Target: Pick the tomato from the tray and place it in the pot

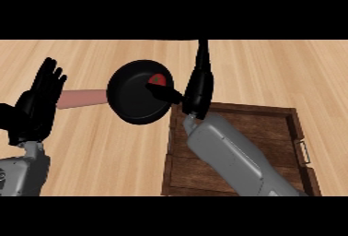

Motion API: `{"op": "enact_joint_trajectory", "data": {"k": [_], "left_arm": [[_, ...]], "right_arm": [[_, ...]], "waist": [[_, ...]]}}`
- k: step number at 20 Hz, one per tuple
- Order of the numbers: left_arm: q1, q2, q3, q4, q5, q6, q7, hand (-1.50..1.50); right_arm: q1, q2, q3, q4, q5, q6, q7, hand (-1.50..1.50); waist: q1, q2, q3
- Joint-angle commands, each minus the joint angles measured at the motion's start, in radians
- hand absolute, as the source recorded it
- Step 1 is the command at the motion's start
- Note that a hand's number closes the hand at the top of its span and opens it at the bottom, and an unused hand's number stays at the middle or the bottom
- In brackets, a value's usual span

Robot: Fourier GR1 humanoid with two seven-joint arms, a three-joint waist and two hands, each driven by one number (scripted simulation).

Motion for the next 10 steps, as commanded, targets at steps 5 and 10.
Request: {"op": "enact_joint_trajectory", "data": {"k": [5, 10], "left_arm": [[0.045, -0.037, -0.015, -0.037, -0.043, 0.015, -0.008, 0.00], [0.033, -0.047, 0.005, -0.024, -0.041, -0.001, -0.010, 0.00]], "right_arm": [[0.213, -0.082, -0.039, -0.260, 0.013, 0.143, -0.062, -1.50], [0.290, -0.041, -0.074, -0.311, 0.090, 0.191, -0.053, -1.50]], "waist": [[-0.013, -0.003, 0.000], [-0.013, -0.002, 0.000]]}}
